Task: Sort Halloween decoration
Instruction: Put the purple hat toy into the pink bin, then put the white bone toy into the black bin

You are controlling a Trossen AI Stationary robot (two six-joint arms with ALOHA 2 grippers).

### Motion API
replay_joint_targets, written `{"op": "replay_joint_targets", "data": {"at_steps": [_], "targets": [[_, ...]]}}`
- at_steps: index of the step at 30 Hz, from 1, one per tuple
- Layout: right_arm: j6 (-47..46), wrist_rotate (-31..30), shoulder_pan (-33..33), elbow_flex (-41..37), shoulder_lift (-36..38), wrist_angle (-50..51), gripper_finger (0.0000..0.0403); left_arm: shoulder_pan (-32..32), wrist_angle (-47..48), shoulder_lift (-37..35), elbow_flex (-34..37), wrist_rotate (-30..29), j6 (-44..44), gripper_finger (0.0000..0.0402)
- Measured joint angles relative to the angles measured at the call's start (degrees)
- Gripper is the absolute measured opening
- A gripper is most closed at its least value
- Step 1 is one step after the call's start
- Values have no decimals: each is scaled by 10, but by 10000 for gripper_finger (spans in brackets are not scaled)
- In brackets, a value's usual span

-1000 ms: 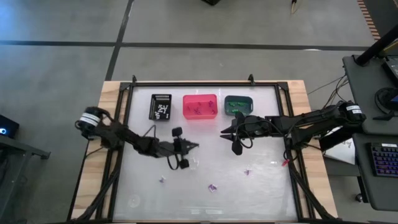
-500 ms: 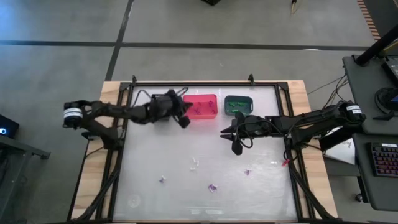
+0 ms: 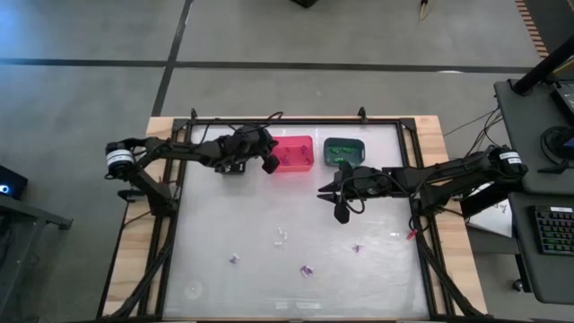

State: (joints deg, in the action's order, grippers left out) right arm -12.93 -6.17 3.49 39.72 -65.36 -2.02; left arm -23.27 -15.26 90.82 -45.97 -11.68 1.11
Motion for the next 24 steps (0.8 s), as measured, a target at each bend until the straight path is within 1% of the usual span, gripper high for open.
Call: {"op": "replay_joint_targets", "data": {"at_steps": [6, 10, 13, 19, 24], "targets": [[-3, 0, 0, 0, 0, 0, 79, 0, 36, -1, -6, -3, -2, 31], [-37, 0, 0, 0, 0, -3, 79, 2, 38, -13, 6, -2, 12, 48], [-59, 0, 0, 0, 0, -4, 79, 12, 43, -32, 21, 6, 22, 53], [-145, 2, 0, 0, 0, -3, 79, 76, 31, -110, 56, 7, 42, 54], [-244, 8, 0, 0, 0, 5, 79, 154, -19, -176, 96, 7, 71, 55]]}}
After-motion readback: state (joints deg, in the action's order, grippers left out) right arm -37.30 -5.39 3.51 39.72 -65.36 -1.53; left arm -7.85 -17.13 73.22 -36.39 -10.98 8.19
